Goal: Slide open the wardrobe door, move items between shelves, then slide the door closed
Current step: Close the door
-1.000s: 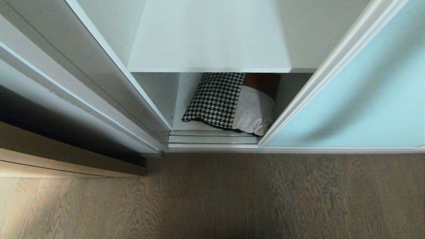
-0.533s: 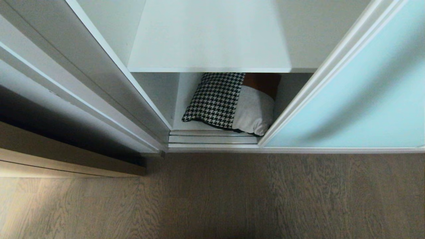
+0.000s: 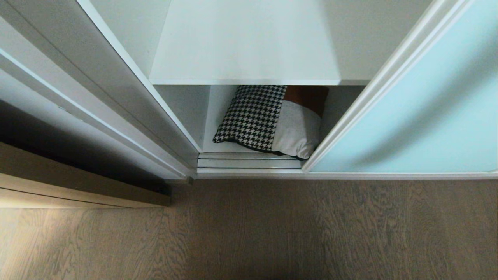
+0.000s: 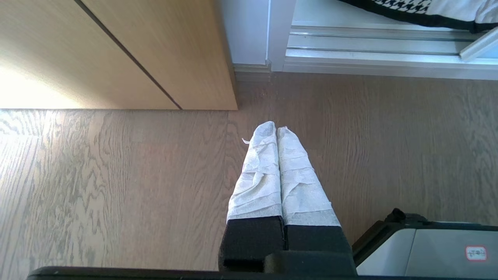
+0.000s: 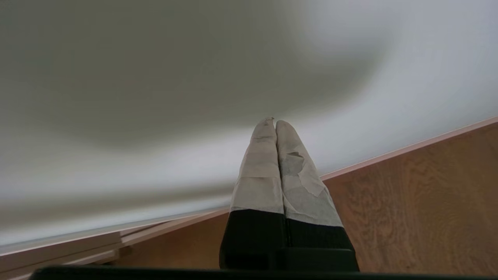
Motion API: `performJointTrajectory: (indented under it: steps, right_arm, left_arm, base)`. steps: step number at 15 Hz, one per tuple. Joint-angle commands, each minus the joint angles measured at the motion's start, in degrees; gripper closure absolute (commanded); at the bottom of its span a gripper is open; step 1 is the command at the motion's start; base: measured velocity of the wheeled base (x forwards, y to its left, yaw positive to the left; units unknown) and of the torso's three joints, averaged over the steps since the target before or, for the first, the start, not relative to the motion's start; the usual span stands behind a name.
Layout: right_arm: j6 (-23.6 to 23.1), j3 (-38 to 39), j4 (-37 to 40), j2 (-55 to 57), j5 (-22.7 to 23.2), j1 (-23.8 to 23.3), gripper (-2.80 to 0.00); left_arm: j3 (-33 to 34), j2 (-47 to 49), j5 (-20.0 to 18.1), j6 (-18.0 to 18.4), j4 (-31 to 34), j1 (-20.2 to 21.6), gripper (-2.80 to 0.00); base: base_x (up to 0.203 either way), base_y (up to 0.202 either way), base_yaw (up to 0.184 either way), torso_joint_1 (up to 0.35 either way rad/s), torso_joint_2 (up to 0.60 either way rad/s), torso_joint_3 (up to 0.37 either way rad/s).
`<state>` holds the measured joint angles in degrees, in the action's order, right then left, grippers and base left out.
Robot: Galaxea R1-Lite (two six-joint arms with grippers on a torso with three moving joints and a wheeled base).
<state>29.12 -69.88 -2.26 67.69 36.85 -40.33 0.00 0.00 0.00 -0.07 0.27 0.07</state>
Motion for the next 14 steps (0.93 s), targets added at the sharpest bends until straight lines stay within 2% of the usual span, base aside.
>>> performJointTrajectory:
  steps: [1, 10, 12, 13, 14]
  right_arm:
    - [0.1, 0.0, 0.0, 0.4, 0.3, 1.5, 0.0]
    - [-0.2, 4.8, 0.5, -5.9, 0.4, 13.2, 0.0]
    - [-0.3, 6.2, 0.6, -8.0, 0.9, 17.4, 0.0]
    - [-0.3, 7.0, 0.5, -9.7, 2.4, 19.4, 0.0]
    - [-0.4, 7.7, 0.6, -11.4, 5.9, 20.7, 0.0]
  left_arm:
    - [0.0, 0.0, 0.0, 0.0, 0.0, 0.0, 0.0]
    - [0.0, 0.0, 0.0, 0.0, 0.0, 0.0, 0.0]
    - [0.0, 0.0, 0.0, 0.0, 0.0, 0.0, 0.0]
    - [0.0, 0.0, 0.0, 0.0, 0.0, 0.0, 0.0]
    - [0.0, 0.0, 0.0, 0.0, 0.0, 0.0, 0.0]
  base:
    - [0.0, 0.0, 0.0, 0.0, 0.0, 0.0]
    - [0.0, 0.0, 0.0, 0.0, 0.0, 0.0]
    - [0.0, 0.0, 0.0, 0.0, 0.0, 0.0]
    - [0.0, 0.0, 0.0, 0.0, 0.0, 0.0]
    - [0.0, 0.0, 0.0, 0.0, 0.0, 0.0]
